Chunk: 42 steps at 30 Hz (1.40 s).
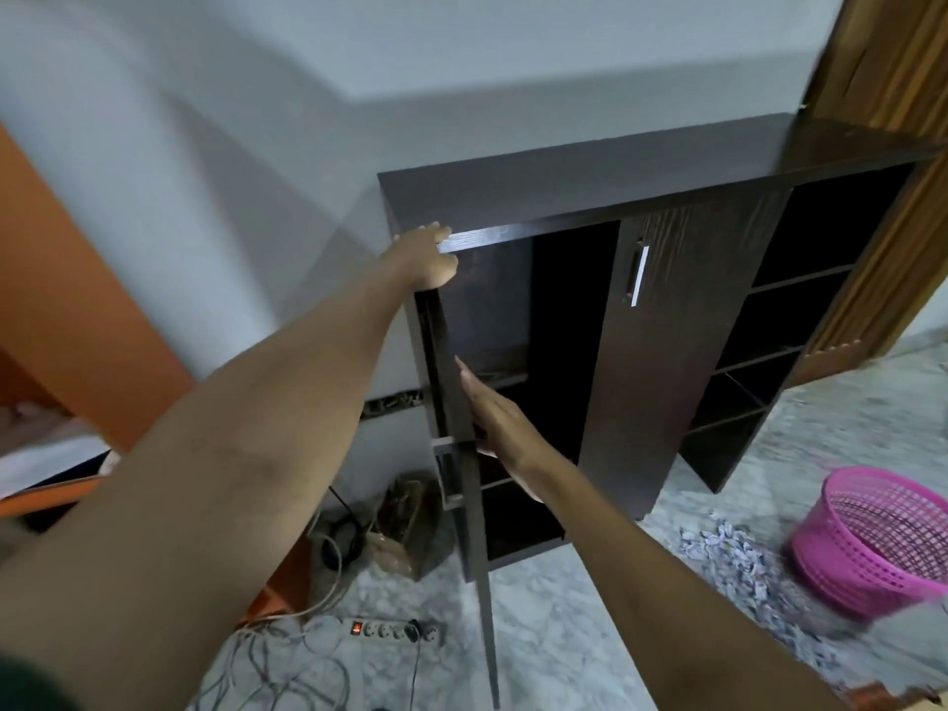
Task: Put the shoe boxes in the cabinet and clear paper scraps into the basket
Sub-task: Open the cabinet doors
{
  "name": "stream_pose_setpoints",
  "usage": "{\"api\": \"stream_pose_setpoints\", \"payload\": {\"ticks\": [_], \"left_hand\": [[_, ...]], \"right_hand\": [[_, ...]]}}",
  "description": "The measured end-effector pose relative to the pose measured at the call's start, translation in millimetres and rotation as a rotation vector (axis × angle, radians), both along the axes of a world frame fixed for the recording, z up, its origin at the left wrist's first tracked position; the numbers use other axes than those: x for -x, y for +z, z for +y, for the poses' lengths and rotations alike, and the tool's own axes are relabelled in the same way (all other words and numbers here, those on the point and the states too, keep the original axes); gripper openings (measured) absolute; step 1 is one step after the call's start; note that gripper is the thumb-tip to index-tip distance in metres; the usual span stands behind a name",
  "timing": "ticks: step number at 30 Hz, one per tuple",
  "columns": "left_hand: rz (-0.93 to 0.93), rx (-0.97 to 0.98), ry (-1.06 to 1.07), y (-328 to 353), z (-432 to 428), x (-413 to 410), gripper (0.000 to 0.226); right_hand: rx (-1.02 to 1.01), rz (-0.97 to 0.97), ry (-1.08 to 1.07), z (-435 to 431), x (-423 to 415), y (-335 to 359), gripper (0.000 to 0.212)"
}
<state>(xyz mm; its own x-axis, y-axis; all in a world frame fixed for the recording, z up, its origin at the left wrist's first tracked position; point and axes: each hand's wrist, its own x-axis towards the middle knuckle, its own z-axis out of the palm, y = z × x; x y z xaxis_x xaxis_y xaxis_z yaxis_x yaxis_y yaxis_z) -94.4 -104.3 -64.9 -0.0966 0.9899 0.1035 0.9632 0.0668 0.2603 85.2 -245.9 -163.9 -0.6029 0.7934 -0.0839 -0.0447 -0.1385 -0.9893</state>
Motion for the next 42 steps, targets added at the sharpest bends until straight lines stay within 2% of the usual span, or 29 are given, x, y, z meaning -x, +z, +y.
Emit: {"api": "stream_pose_setpoints", "payload": {"ticks": [4,9,11,13,16,18,23,27,30,32,35,39,42], "left_hand": [[0.062,0.004,0.017,1,1,-6,0.058],[0.076,-0.001,0.033,2,-2,-9,0.056],[0.11,0.005,0.028,3,-4,-14,0.06],[0.151,-0.013,0.02,4,-2,-21,0.059],[0.159,-0.069,0.005,3,2,-35,0.056],[0.135,-0.068,-0.006,2,8,-43,0.058],[0.06,-0.066,-0.036,3,44,-74,0.054],[0.056,-0.102,-0.054,5,80,-114,0.046],[0.046,-0.132,-0.044,6,108,-143,0.045],[0.023,-0.125,-0.027,5,126,-153,0.048],[0.011,-0.091,-0.025,4,141,-155,0.052],[-0.006,-0.098,-0.003,3,147,-151,0.052],[-0.027,-0.102,0.006,3,147,-152,0.053]], "right_hand": [[-0.012,-0.028,0.015,4,-7,0,0.05],[-0.043,-0.043,0.053,5,-5,-6,0.072],[-0.112,-0.091,0.065,10,-11,-9,0.072],[-0.214,-0.167,-0.003,23,-26,-10,0.065],[-0.289,-0.229,-0.231,68,-62,-17,0.032],[-0.311,-0.274,-0.38,104,-88,-20,0.02],[-0.311,-0.383,-0.571,193,-139,-16,0.038],[-0.338,-0.471,-0.606,256,-162,-10,0.057],[-0.383,-0.515,-0.617,295,-166,-8,0.061],[-0.416,-0.514,-0.627,315,-164,-10,0.052],[-0.458,-0.459,-0.707,333,-157,-17,0.025],[-0.457,-0.322,-0.773,335,-148,-28,0.031],[-0.474,-0.296,-0.812,333,-145,-30,0.035]]}}
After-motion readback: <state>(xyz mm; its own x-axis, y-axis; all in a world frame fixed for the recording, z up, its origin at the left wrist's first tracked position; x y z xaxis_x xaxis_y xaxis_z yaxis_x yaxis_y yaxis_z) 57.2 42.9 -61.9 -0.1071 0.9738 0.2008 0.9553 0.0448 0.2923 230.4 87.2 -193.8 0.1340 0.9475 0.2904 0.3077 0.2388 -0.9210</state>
